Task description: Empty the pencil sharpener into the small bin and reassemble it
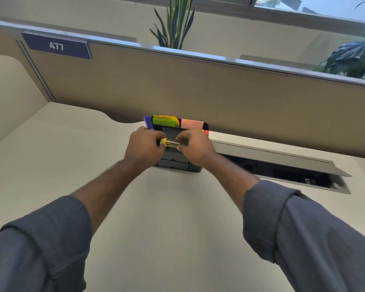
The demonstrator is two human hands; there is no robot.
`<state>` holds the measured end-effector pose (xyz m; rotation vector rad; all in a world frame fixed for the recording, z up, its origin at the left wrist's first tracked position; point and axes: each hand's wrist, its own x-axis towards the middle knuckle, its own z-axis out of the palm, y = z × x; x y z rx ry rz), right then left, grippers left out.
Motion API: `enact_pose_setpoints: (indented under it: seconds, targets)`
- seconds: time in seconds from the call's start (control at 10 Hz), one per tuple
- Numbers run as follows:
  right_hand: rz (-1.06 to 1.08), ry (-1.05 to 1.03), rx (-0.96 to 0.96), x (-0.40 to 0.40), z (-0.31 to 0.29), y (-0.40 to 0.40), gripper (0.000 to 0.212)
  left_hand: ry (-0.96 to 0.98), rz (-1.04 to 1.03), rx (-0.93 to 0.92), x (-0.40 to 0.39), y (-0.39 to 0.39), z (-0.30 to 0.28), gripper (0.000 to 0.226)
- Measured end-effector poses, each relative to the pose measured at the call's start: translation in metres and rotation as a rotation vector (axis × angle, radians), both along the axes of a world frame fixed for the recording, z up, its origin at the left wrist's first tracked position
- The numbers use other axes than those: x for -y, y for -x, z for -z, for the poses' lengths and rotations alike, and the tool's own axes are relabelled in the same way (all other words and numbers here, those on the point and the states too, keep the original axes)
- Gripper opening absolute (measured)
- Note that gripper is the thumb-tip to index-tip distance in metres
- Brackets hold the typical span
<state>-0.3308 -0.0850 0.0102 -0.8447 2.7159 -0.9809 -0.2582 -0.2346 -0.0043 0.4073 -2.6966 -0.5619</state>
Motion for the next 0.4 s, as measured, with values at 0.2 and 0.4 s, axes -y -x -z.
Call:
enact_pose_setpoints:
  seconds: [0.2, 0.4]
  targets:
    - [-0.014, -0.053, 0.059, -0.011, -0.007, -0.016, 0.053, 0.114, 0.061, 0.060, -0.011, -0.012, -0.004, 0.039]
    - [0.071, -0.039, -0.085, -0.039, -0.036, -0.030, 0.055, 0.172, 0.072, 0.027, -0.022, -0.030, -0.017, 0.065]
